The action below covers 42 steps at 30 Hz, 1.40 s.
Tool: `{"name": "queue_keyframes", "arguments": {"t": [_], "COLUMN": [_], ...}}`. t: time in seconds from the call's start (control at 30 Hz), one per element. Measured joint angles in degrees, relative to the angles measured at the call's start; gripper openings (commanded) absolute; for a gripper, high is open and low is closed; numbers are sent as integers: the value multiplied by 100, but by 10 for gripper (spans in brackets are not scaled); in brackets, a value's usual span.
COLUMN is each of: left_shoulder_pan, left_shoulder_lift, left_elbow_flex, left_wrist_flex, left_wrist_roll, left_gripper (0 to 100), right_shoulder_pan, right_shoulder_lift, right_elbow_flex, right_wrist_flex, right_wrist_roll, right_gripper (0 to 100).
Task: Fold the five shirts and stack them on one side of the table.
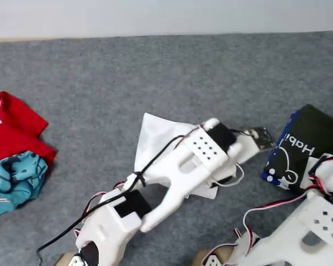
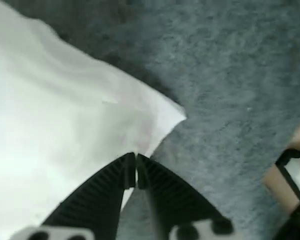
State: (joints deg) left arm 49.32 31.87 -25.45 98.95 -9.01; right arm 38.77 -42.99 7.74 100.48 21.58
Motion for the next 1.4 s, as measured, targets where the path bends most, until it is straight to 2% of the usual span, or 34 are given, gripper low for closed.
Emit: {"name": "queue_keyframes", "arguments": {"t": [0.17,0.37,0.57,0.73,0.87,0.97,1.23,1.4], "left_shoulder_pan": [97,-193,-413,-519,-501,-466,44,-202], "left_shoulder_lift": [88,-114,-897,-1020,-563,-123,571,466], "left_elbow_flex": [378,651,659,721,721,721,835,712], "left_wrist_flex": [0,0,0,-9,-360,-580,-642,-554], "left_wrist_roll": [-105,-484,-818,-853,-853,-598,-466,-466], "left_gripper": [59,116,112,2,6,6,6,6], "right_shoulder_pan": [0,0,0,0,0,0,0,0], "right_shoulder_lift": [0,0,0,0,0,0,0,0], "right_elbow_flex": [0,0,0,0,0,0,70,132], "right_wrist_flex": [0,0,0,0,0,0,0,0], "right_wrist_roll": [0,0,0,0,0,0,0,0], "right_gripper": [10,11,11,11,11,11,10,10]}}
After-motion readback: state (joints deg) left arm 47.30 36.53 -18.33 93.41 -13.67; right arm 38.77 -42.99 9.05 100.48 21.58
